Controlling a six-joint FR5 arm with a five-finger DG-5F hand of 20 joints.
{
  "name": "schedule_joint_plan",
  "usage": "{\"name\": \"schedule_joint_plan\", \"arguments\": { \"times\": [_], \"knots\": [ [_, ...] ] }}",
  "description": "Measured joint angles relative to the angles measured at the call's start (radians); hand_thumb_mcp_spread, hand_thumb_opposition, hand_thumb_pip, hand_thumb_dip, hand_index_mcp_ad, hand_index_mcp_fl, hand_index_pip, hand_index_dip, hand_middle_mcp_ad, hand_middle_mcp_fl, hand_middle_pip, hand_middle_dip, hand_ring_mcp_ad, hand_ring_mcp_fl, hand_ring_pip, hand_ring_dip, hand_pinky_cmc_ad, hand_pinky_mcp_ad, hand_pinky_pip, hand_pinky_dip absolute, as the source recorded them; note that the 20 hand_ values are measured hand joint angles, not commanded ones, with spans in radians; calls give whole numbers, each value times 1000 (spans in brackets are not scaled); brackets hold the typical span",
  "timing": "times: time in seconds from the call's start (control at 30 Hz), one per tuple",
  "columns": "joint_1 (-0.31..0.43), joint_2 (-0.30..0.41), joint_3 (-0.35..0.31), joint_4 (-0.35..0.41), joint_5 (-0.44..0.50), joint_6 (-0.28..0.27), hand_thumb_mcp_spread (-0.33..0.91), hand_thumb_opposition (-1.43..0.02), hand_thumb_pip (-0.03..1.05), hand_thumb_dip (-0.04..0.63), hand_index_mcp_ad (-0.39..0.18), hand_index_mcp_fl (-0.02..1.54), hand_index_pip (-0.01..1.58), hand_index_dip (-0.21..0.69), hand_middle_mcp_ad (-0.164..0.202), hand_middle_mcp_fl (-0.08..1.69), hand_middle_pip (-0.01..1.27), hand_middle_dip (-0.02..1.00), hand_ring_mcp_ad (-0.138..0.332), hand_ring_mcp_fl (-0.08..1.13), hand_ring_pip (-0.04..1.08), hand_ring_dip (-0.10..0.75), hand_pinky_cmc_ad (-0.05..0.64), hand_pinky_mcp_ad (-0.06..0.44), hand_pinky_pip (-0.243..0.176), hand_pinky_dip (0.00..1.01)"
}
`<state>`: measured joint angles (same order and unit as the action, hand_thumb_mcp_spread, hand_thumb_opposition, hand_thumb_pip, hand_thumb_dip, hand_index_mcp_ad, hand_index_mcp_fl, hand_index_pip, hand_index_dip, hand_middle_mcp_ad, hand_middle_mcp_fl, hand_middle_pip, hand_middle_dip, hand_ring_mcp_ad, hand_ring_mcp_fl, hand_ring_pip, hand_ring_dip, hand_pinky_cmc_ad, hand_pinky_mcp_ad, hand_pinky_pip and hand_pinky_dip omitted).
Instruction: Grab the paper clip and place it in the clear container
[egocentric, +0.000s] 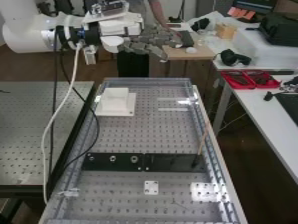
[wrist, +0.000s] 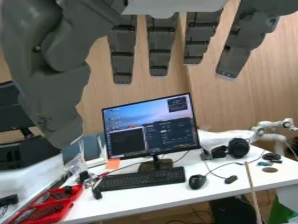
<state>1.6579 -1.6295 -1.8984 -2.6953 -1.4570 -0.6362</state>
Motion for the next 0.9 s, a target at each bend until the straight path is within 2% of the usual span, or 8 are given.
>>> {"name": "schedule_joint_plan", "arguments": {
  "times": [0.3, 0.4, 0.53, 0.9],
  "knots": [
    [-24, 2, 5, -18, -28, 4, 290, -726, 497, 215, -124, 239, 87, 155, 44, 148, 99, 188, 134, 19, 103, 75, 316, 265, -75, 541],
    [-29, 3, 4, -15, -33, 4, 291, -726, 497, 208, -106, 239, 82, 152, 40, 152, 99, 188, 134, 23, 103, 75, 316, 265, -75, 541],
    [-42, 2, 3, -5, -42, 10, 290, -726, 497, 206, -106, 192, 84, 175, 44, 152, 99, 188, 134, 23, 103, 75, 316, 265, -75, 545],
    [-57, 5, -10, 29, -39, 25, 286, -716, 497, 204, -91, 190, 87, 190, 42, 106, 99, 188, 134, 23, 103, 75, 316, 265, -75, 529]
  ]
}}
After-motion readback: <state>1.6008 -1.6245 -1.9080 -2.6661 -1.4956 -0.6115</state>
